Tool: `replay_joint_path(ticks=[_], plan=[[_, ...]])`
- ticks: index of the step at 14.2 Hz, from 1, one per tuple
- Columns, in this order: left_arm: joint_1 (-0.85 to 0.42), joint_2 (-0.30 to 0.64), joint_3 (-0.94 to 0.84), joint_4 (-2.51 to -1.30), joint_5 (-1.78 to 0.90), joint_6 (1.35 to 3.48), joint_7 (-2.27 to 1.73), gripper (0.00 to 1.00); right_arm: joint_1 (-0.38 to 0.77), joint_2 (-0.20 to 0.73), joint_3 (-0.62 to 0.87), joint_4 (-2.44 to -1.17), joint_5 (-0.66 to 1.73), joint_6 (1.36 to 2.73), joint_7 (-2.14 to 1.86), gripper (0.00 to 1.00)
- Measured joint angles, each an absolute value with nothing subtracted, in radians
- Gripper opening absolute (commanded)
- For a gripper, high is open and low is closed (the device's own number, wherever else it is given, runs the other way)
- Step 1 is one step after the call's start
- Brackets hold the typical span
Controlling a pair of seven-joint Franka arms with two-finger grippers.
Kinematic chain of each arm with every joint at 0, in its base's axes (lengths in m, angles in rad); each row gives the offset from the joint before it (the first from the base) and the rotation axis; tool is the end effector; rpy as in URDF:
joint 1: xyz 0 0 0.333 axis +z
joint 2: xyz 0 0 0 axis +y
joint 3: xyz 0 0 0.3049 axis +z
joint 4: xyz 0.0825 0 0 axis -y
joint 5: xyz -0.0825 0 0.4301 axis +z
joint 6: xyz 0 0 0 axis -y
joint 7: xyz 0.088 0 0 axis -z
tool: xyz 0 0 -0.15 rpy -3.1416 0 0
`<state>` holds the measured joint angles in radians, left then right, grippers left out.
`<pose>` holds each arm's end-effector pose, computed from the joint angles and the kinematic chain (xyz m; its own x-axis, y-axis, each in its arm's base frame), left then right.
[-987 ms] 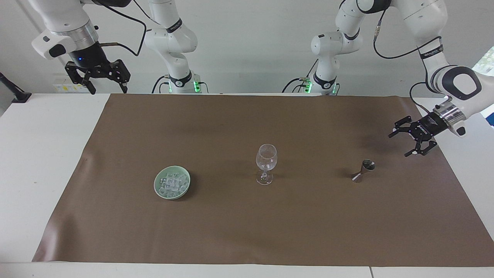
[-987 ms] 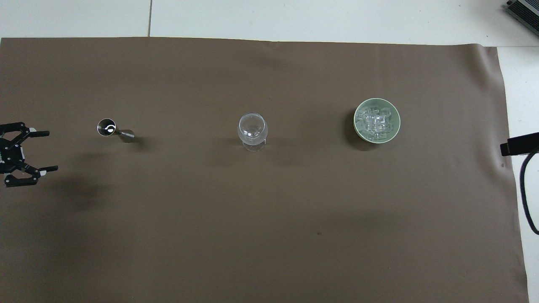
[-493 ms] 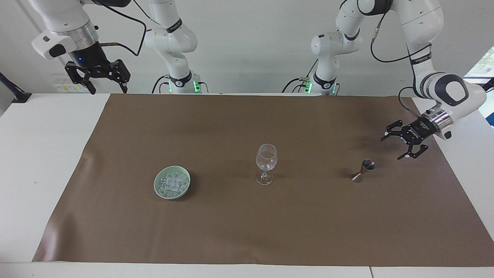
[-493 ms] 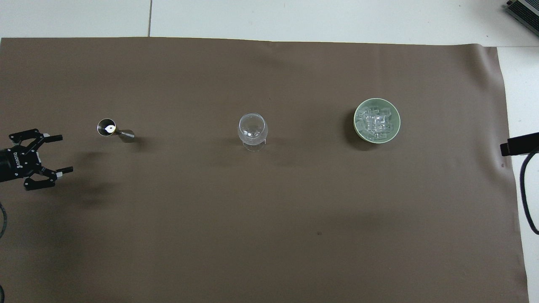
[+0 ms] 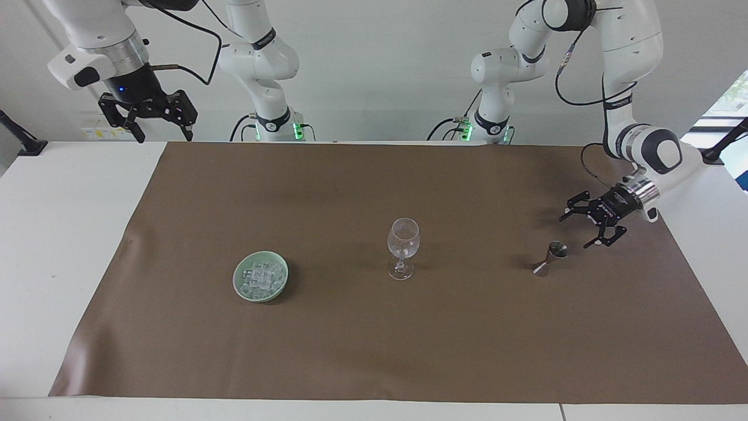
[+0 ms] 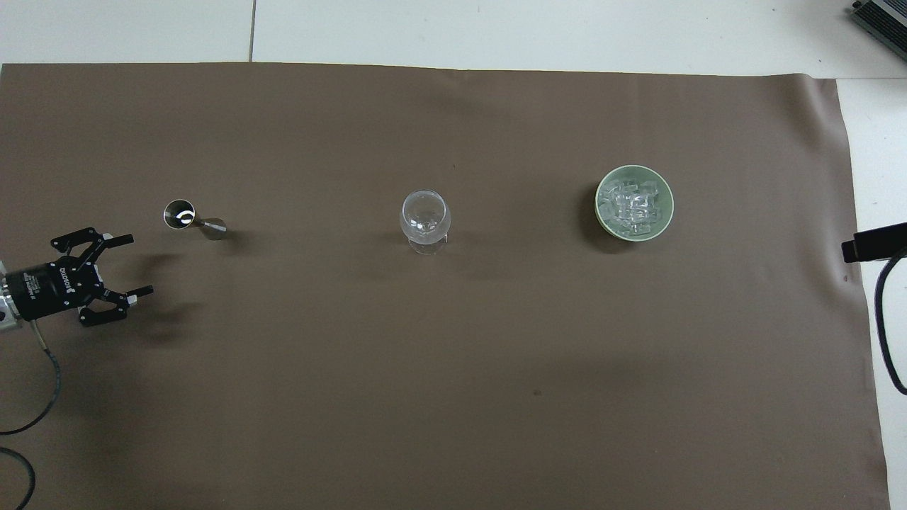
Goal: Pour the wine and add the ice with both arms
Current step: 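Move the open left gripper toward the small silver metal cup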
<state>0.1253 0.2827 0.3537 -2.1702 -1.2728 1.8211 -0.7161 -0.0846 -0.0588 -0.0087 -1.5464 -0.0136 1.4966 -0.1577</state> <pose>0.5418 0.1538 0.2039 -0.1726 0.4273 -0.8875 0.9215 0.3884 0.0078 0.5728 -0.0559 0.6110 0.9980 0.0633 0.0068 0.0632 -0.9979 0.0143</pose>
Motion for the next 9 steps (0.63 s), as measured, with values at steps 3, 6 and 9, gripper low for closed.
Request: replay_joint_path(ticks=[3, 6, 9], plan=[[0.122, 0.296, 0.338, -2.178, -1.319, 1.821, -0.665, 1.00, -0.085, -0.059, -0.009, -1.546, -0.014, 1.497, -0.158, 1.00], [0.110, 0.311, 0.295, -2.188, -1.400, 1.862, -0.660, 1.00, -0.085, -0.059, -0.009, -1.546, -0.014, 1.497, -0.158, 1.00], [0.107, 0.322, 0.286, -2.194, -1.444, 1.874, -0.657, 1.00, -0.085, -0.059, -0.009, -1.546, -0.014, 1.497, -0.158, 1.00]])
